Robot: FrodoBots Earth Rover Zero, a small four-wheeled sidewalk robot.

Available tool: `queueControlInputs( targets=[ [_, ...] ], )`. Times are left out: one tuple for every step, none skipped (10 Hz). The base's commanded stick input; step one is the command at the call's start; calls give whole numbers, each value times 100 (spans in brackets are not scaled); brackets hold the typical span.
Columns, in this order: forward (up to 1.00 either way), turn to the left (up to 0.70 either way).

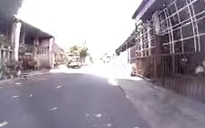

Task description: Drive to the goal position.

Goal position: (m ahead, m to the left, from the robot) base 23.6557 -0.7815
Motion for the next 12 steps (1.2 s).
queueControlInputs(
  targets=[
    [85,0],
    [85,0],
    [85,0],
    [85,0],
    [85,0],
    [85,0],
    [85,0],
    [85,0],
    [85,0],
    [85,0],
    [85,0],
    [85,0]
  ],
)
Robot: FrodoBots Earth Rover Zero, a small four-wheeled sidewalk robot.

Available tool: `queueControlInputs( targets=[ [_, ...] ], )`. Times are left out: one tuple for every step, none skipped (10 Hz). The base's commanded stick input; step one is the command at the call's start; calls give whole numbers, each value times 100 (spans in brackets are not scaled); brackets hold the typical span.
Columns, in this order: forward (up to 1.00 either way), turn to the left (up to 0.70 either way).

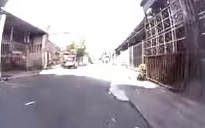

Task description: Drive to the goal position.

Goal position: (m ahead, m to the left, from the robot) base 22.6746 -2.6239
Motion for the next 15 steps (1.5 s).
queueControlInputs(
  targets=[
    [85,0],
    [85,0],
    [85,0],
    [85,0],
    [85,34],
    [85,34],
    [85,34],
    [85,11],
    [85,0],
    [85,0],
    [85,0],
    [85,0],
    [85,0],
    [85,0],
    [85,0]
  ],
)
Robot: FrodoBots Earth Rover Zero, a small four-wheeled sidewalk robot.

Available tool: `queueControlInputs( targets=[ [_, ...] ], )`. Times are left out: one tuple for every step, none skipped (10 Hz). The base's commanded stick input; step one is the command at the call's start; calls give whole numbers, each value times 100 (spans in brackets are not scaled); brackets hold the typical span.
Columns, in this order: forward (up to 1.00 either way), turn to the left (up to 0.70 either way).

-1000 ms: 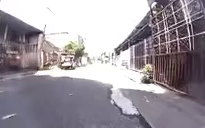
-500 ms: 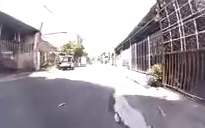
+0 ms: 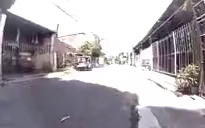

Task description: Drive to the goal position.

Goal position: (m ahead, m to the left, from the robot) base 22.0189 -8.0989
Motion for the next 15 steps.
queueControlInputs(
  targets=[
    [85,0],
    [85,0],
    [85,0],
    [85,0],
    [85,0],
    [85,0],
    [85,0],
    [85,0],
    [85,0],
    [85,0],
    [85,0],
    [85,0],
    [85,0],
    [85,0],
    [85,0]
  ],
)
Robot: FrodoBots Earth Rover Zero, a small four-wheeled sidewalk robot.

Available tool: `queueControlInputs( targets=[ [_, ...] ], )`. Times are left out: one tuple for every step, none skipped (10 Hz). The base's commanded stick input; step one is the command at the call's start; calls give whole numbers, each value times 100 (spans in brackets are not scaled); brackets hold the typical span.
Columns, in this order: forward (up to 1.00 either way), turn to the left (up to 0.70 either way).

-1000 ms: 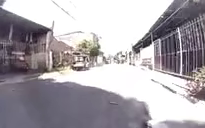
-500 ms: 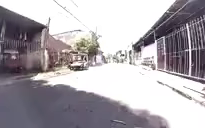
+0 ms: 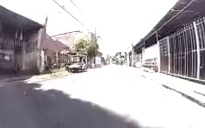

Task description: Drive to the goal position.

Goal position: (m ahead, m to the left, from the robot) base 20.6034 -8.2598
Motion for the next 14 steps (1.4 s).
queueControlInputs(
  targets=[
    [85,0],
    [85,0],
    [85,0],
    [85,0],
    [85,0],
    [85,0],
    [85,0],
    [85,0],
    [85,0],
    [85,0],
    [85,0],
    [85,0],
    [85,0],
    [85,0]
  ],
)
